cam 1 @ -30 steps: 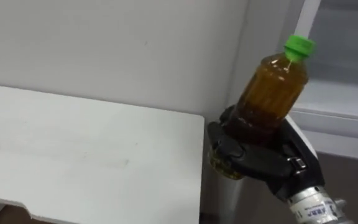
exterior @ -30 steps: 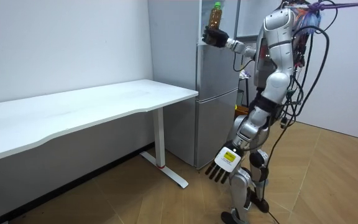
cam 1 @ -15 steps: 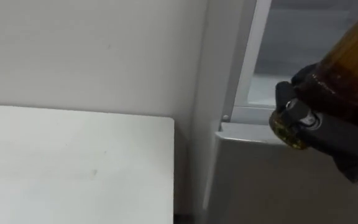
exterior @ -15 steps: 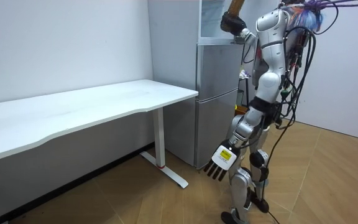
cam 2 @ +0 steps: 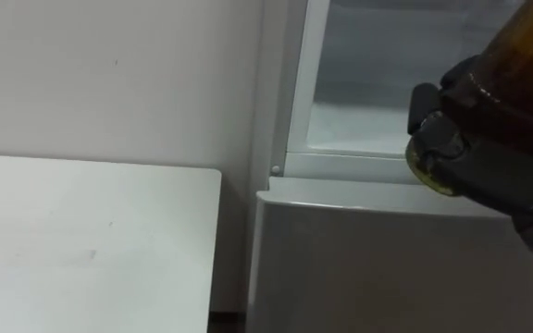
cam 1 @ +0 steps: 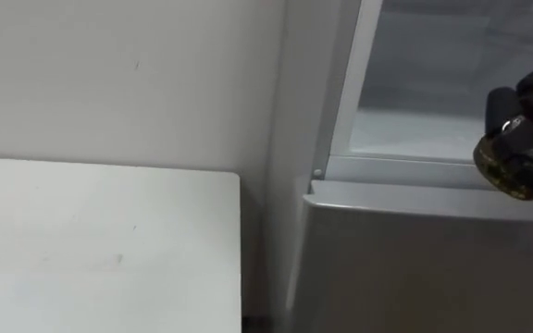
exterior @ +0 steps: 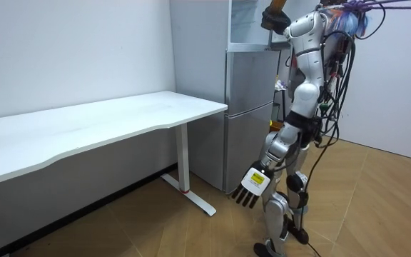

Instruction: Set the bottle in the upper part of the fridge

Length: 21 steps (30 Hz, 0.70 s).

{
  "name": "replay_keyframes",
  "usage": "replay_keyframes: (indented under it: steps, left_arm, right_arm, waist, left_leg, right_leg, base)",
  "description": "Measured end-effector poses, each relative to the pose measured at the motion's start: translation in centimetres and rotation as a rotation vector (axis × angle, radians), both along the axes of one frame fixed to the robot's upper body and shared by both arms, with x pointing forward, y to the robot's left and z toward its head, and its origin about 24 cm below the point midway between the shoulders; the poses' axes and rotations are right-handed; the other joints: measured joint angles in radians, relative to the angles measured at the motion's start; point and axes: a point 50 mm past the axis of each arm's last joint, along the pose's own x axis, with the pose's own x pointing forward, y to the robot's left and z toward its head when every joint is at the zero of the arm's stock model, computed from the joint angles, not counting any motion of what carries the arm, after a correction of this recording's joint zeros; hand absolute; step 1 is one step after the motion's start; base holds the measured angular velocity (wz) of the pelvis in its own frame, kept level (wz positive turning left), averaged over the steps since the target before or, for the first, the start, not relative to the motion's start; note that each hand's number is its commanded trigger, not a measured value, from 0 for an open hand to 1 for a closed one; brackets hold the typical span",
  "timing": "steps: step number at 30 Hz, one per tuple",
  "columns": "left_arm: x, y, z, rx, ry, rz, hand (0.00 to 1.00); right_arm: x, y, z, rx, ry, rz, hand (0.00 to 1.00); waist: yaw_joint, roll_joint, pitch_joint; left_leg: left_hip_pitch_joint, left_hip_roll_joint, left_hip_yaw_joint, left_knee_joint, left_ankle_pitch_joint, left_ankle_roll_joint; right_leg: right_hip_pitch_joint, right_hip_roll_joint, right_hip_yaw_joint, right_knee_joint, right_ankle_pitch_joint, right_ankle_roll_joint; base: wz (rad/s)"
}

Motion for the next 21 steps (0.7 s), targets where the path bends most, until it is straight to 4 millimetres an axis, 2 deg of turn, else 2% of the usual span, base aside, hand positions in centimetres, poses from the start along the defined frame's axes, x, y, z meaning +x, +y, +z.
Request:
replay_keyframes:
  steps: [2,7,12,14,21]
  left_arm:
    - [-0.1,0.0,0.0,-0.001,0.005,0.001,0.00]
    - [0.1,0.2,0.0,0.004,0.003,-0.002,0.00]
    - [0.6,0.2,-0.1,-0.014,0.011,-0.002,0.00]
    - [0.8,0.2,-0.1,-0.020,0.017,-0.001,0.00]
    - [1.8,0.7,0.2,-0.007,0.004,-0.034,0.00]
  right_arm:
    - [0.0,0.0,0.1,-0.003,-0.001,-0.001,1.00]
    - [1.2,-1.0,0.4,-0.017,0.028,-0.030,1.00]
    - [2.3,-1.8,0.0,0.004,0.094,-0.060,1.00]
    - [3.0,-2.4,-0.1,0.036,0.121,-0.062,1.00]
    - [5.8,-5.2,-1.2,0.195,0.239,-0.127,1.00]
  waist:
    - [0.000,-0.001,0.0008]
    - [0.000,-0.015,0.0102]
    - [-0.001,-0.018,0.0129]
    - [-0.001,-0.019,0.0127]
    - [0.000,-0.036,0.0033]
  left_leg:
    - [0.000,0.000,0.000,-0.001,0.000,0.000]
    - [-0.001,0.000,-0.001,-0.001,-0.001,-0.001]
    - [-0.004,0.000,-0.001,-0.001,-0.002,-0.001]
    - [-0.006,0.000,-0.009,-0.001,-0.002,-0.001]
    - [-0.006,0.000,-0.011,0.003,-0.001,-0.002]
  right_leg:
    - [0.000,0.000,0.000,0.000,0.000,0.000]
    - [0.001,0.000,0.002,0.001,0.000,0.000]
    - [-0.001,0.000,-0.002,0.001,0.000,0.000]
    - [0.000,0.000,-0.003,0.001,0.000,0.000]
    - [0.000,0.001,-0.006,0.001,0.000,0.000]
  base:
    - [0.00]
    - [0.00]
    - [0.00]
    - [0.04]
    - [0.02]
